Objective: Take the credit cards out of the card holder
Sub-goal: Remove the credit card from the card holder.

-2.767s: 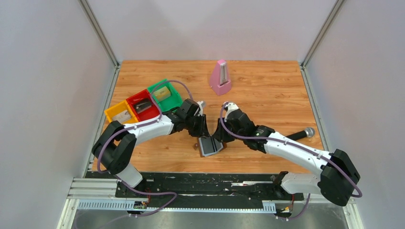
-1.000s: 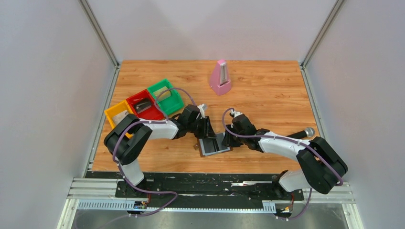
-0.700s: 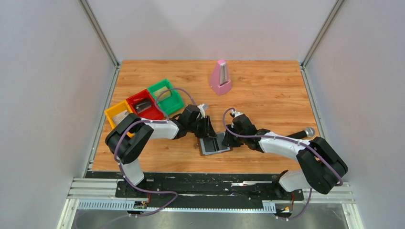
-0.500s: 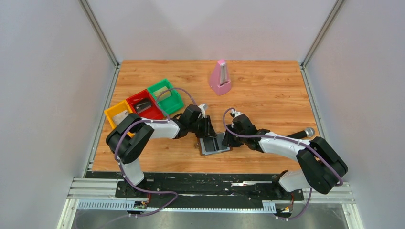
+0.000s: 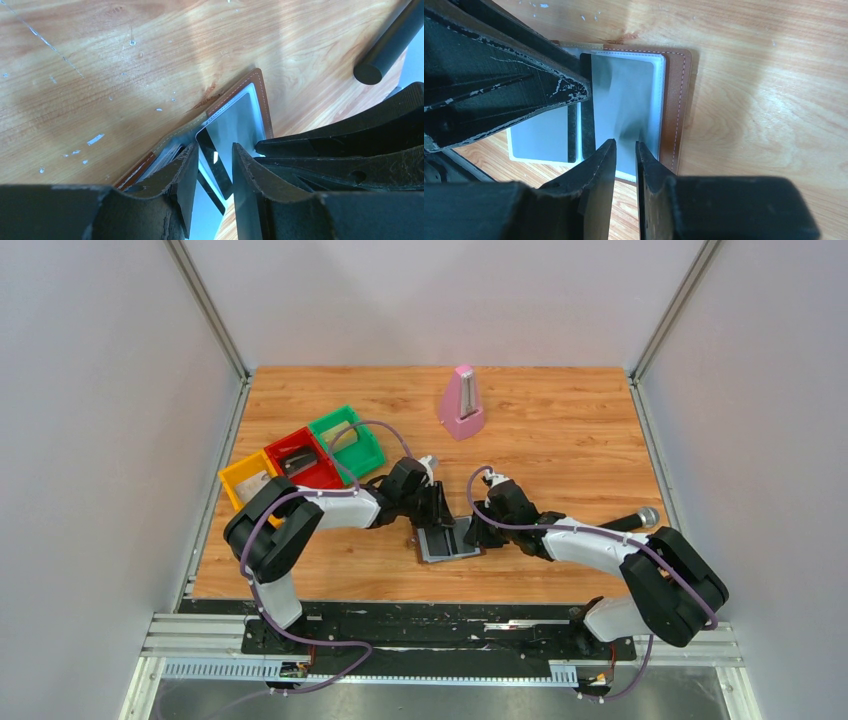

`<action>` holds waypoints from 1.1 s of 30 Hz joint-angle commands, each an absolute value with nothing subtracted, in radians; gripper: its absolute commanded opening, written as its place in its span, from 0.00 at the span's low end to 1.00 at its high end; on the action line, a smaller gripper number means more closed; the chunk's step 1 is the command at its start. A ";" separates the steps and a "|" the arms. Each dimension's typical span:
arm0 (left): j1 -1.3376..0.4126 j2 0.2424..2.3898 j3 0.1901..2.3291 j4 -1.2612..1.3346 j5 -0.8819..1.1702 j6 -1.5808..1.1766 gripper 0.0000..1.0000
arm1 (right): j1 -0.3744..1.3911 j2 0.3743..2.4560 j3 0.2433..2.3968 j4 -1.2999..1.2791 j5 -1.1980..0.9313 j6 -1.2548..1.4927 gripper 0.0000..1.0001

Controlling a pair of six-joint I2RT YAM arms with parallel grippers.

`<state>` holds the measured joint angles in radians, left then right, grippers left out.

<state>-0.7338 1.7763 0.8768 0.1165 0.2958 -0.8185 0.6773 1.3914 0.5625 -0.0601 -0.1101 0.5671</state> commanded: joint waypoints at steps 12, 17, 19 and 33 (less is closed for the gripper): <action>-0.738 1.809 0.898 -0.054 0.143 -0.754 0.41 | 0.670 1.404 0.535 -0.056 -0.100 0.563 0.22; -0.738 1.814 0.876 0.026 0.231 -0.780 0.34 | 0.669 1.409 0.538 -0.054 -0.101 0.563 0.22; -0.738 1.812 0.865 0.062 0.272 -0.795 0.29 | 0.669 1.413 0.538 -0.054 -0.103 0.562 0.22; -0.736 1.712 0.780 0.278 0.406 -0.920 0.00 | 0.661 1.414 0.534 -0.051 -0.106 0.567 0.22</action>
